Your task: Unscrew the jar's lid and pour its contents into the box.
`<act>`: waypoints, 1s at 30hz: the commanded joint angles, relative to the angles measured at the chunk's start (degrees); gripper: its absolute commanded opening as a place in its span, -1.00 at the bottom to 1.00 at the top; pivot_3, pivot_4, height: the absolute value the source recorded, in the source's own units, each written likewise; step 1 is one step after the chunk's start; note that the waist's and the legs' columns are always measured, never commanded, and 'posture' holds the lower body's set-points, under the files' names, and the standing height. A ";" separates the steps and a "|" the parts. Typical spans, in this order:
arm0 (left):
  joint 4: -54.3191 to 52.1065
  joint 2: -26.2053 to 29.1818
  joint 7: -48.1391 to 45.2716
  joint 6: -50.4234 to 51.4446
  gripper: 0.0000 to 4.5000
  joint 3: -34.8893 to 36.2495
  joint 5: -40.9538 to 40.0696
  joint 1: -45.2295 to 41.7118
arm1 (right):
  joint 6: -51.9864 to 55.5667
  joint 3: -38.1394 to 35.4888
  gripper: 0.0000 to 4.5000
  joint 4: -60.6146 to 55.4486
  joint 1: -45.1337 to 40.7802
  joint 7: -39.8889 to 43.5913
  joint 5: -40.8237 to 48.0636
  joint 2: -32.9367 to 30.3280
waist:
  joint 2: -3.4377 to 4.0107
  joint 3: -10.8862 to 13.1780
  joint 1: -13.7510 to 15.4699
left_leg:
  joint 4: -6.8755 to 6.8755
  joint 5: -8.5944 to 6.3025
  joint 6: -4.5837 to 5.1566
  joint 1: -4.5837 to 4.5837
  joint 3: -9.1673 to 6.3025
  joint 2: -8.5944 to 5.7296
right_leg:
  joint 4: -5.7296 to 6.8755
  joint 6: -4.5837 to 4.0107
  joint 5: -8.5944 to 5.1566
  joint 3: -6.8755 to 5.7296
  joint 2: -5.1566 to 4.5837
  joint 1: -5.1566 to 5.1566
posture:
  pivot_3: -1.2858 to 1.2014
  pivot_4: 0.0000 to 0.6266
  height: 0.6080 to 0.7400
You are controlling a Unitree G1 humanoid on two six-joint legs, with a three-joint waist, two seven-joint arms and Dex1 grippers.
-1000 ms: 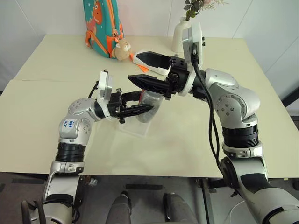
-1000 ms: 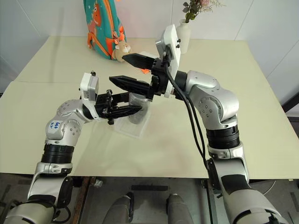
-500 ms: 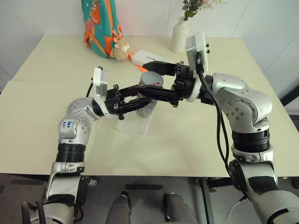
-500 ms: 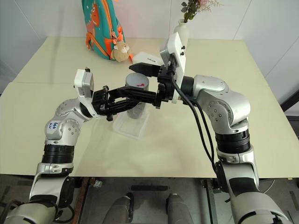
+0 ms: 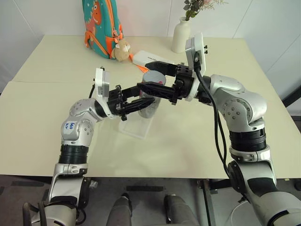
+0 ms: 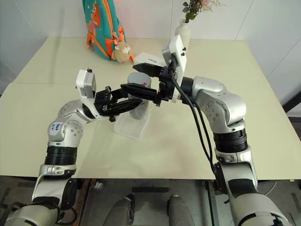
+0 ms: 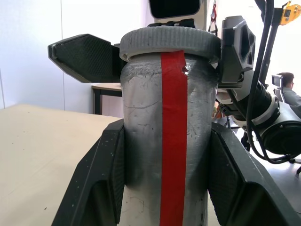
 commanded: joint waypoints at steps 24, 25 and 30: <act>-2.42 -0.09 -0.14 -1.12 -0.13 1.64 -1.74 -0.42 | -4.04 -7.38 0.99 11.77 1.40 9.88 -0.21 -10.41 | 0.00 0.00 0.03 | 0.01 0.00 0.00 0.00 0.01 -0.01 | -0.02 0.00 0.00 0.00 0.00 0.01 | 0.03 -0.52 1.00; -2.43 -0.06 -0.15 -1.09 -0.13 1.68 -1.73 -0.41 | -4.03 -7.61 0.99 11.92 1.52 10.15 -0.23 -10.66 | 0.00 0.00 -0.01 | 0.01 0.00 0.00 0.00 0.01 -0.01 | -0.02 0.00 0.00 0.01 0.01 0.01 | 0.03 -0.52 1.00; -2.35 0.15 -0.17 -0.96 -0.13 1.74 -1.59 -0.46 | -2.22 -8.92 0.99 9.43 1.87 11.95 2.13 -11.25 | 0.00 0.00 0.00 | 0.00 0.00 0.00 0.00 0.01 -0.01 | -0.03 0.01 0.00 0.01 0.00 0.01 | 0.03 -0.52 1.00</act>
